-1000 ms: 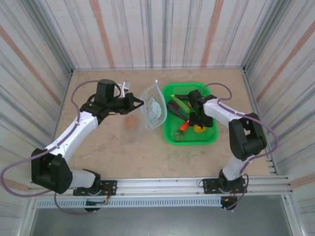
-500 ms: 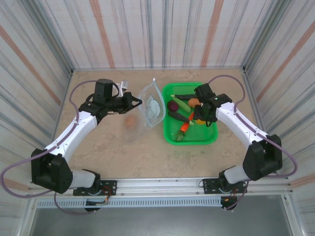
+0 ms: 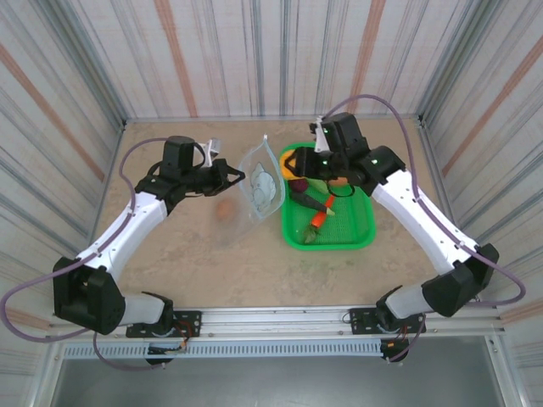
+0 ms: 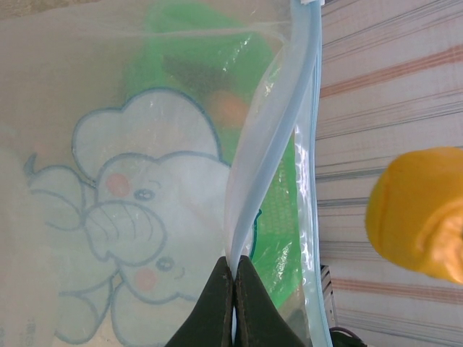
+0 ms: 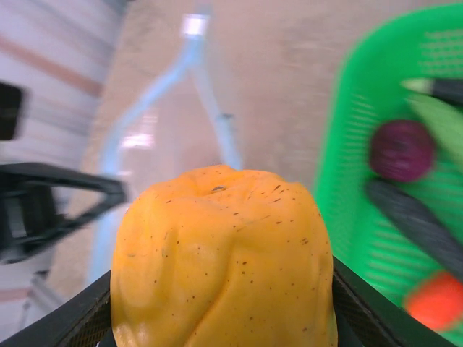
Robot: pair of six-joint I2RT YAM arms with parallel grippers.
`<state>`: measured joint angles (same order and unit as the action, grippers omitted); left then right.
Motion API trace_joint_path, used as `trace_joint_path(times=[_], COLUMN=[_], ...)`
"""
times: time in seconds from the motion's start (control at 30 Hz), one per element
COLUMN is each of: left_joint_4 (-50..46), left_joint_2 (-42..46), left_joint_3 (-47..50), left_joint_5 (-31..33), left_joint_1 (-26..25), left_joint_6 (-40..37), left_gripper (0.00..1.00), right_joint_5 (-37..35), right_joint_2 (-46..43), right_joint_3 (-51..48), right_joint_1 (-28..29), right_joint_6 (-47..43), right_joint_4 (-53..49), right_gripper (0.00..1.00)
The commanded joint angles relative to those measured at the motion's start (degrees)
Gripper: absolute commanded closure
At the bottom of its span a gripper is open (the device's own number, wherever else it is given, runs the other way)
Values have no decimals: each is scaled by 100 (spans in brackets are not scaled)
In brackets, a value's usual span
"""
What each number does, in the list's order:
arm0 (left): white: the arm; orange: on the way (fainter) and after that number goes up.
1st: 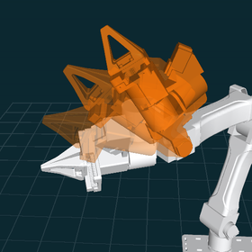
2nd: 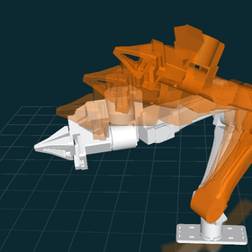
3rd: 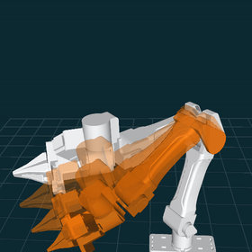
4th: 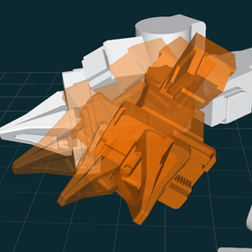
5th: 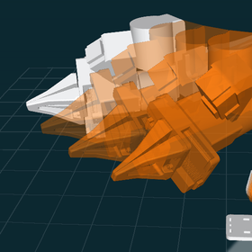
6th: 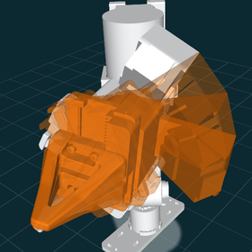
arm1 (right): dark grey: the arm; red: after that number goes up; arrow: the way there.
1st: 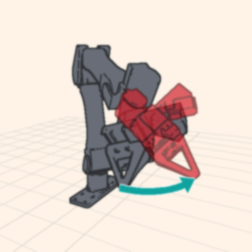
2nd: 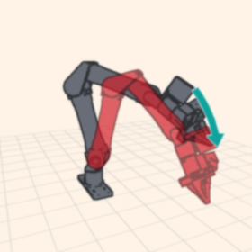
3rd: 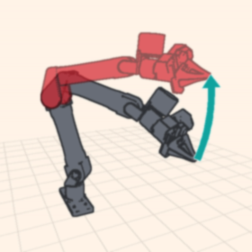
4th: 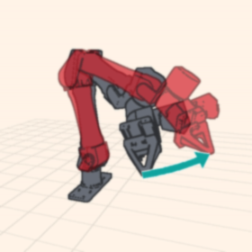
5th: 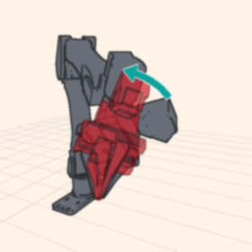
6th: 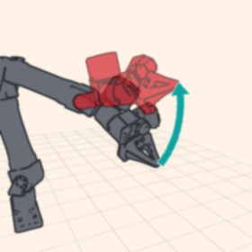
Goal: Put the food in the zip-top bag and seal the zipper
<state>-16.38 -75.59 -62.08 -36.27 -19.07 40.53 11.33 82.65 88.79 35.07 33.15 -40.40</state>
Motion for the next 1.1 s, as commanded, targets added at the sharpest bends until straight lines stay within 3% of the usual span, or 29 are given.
trace_joint_path(times=[0.0, 0.2, 0.57, 0.63, 0.73, 0.77, 1.07], left_joint_4=[56, 174, 822, 858, 858, 859, 830], left_joint_2=[205, 372, 500, 502, 503, 503, 516], left_joint_3=[-74, -82, 117, 132, 127, 139, 162], left_joint_5=[-166, -248, -633, -642, -640, -633, -581], left_joint_1=[40, 259, 473, 481, 483, 502, 518], left_joint_6=[-143, -101, 261, 272, 285, 287, 324], left_gripper=[100, 100, 100, 100, 100, 100, 100], right_joint_5=[361, 289, 882, 974, 767, 779, 779], right_joint_2=[450, 994, 1216, 1241, 1247, 1232, 1069], right_joint_3=[347, 419, -33, -30, 12, -2, 92], right_joint_1=[393, 777, 1068, 1123, 1169, 1160, 1072], right_joint_6=[208, 305, 610, 606, 588, 588, 465], right_joint_4=[381, 452, 856, 852, 684, 675, 507], right_gripper=[45, 45, 41, 35, 11, 9, 12])
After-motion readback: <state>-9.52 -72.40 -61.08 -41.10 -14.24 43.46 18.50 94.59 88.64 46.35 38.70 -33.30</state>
